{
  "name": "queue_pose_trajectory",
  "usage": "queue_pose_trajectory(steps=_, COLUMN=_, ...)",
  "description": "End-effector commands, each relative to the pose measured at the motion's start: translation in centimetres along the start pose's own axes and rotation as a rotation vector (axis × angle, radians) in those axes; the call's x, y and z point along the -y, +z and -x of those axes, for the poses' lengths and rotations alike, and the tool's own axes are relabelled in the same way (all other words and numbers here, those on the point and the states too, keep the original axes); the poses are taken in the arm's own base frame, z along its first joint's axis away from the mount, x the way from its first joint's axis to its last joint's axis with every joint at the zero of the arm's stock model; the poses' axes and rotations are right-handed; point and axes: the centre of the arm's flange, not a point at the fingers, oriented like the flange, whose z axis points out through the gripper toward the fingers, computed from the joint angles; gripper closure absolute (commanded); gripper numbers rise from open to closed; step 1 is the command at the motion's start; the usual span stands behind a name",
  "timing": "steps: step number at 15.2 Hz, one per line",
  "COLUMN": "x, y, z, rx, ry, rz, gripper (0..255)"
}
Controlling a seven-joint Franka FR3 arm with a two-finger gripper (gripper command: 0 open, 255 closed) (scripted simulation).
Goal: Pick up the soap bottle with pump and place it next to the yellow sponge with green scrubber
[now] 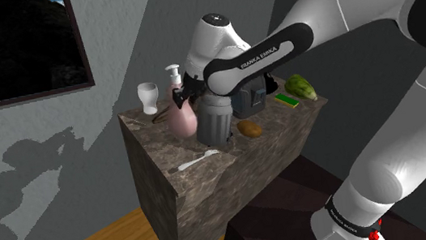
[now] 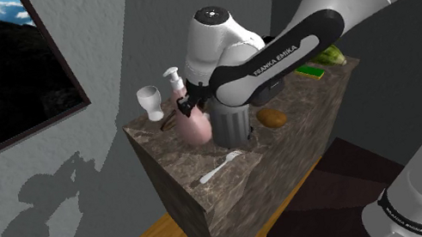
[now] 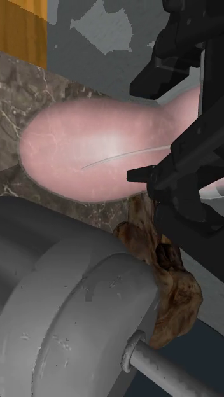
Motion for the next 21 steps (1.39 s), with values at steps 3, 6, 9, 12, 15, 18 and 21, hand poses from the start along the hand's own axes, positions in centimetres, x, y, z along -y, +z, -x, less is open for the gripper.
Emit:
queue_pose_trajectory(steps=3, x=0.0, y=-2.1, z=-1.0, rx=-0.001, ry=0.000, rz=-0.001, gripper=255)
queue_pose_trajectory(steps=6, x=0.0, y=-3.5, z=-1.6, rx=-0.001, ry=0.000, rz=-0.001, gripper=255)
queue_pose_trajectory(steps=9, x=0.0, y=-5.0, z=-2.2, rx=-0.001, ry=0.000, rz=-0.001, gripper=255)
queue_pose_trajectory(steps=12, x=0.0, y=-6.5, z=-2.8, rx=-0.001, ry=0.000, rz=-0.001, gripper=255)
queue_pose_trajectory(steps=15, x=0.0, y=-7.9, z=-3.4, rx=-0.001, ry=0.000, rz=-0.001, gripper=255)
queue_pose_trajectory(steps=18, x=0.1, y=-9.4, z=-4.0, rx=-0.001, ry=0.000, rz=-0.001, gripper=255)
queue_pose_trajectory(steps=21, x=0.1, y=-10.8, z=-4.7, rx=-0.001, ry=0.000, rz=-0.001, gripper=255)
